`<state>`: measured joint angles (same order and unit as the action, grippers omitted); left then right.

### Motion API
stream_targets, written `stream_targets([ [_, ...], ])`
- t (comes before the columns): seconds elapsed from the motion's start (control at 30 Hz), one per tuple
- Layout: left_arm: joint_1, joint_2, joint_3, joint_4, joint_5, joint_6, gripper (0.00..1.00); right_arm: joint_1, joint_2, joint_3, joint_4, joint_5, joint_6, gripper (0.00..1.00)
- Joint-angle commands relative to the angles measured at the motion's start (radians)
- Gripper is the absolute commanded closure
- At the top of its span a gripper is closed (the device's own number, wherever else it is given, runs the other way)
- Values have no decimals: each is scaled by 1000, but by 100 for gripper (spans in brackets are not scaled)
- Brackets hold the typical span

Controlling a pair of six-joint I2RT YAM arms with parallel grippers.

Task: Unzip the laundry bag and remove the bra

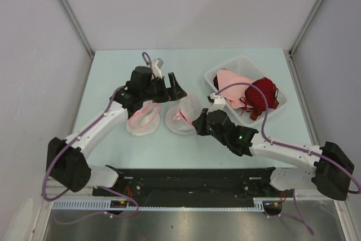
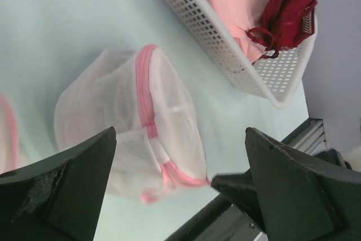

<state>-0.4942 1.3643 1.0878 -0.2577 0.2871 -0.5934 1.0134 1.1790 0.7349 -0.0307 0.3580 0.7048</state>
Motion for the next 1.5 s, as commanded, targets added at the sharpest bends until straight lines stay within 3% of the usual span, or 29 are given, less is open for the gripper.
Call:
stream_targets([
  [0.0,3,-140,22,-213,-139,-11,0,-1,40,1,78,32,56,100],
  [0.13,-3,-258,-136,-169,-62,-174,0,-13,56,1,97,-7,62,100],
  [0.3,-64,-396,-411,102,-34,-400,0,-35,83,3,121,-73,64,100],
  [0.7,-75,-252,-424,253,34,-499,2,-47,103,9,127,-102,68,100],
  [0.77,-89,-214,-417,282,24,-493,7,-47,107,8,129,-103,73,100],
  [0.87,-95,-160,-402,265,23,-480,28,-45,91,8,108,-74,64,100],
  [0.97,-95,-165,-407,250,1,-474,82,-47,64,6,39,-13,58,100],
  [1.03,-92,-180,-393,215,-29,-448,100,-61,39,-2,-9,18,50,100],
  [1.3,-84,-130,-246,124,43,-252,99,-291,-133,-161,-54,-37,50,100],
  [1.4,-72,-26,-191,129,130,-198,100,-247,-179,-152,-49,-18,51,100],
  [1.47,-66,30,-125,109,156,-172,99,-152,-200,-128,-70,60,64,100],
])
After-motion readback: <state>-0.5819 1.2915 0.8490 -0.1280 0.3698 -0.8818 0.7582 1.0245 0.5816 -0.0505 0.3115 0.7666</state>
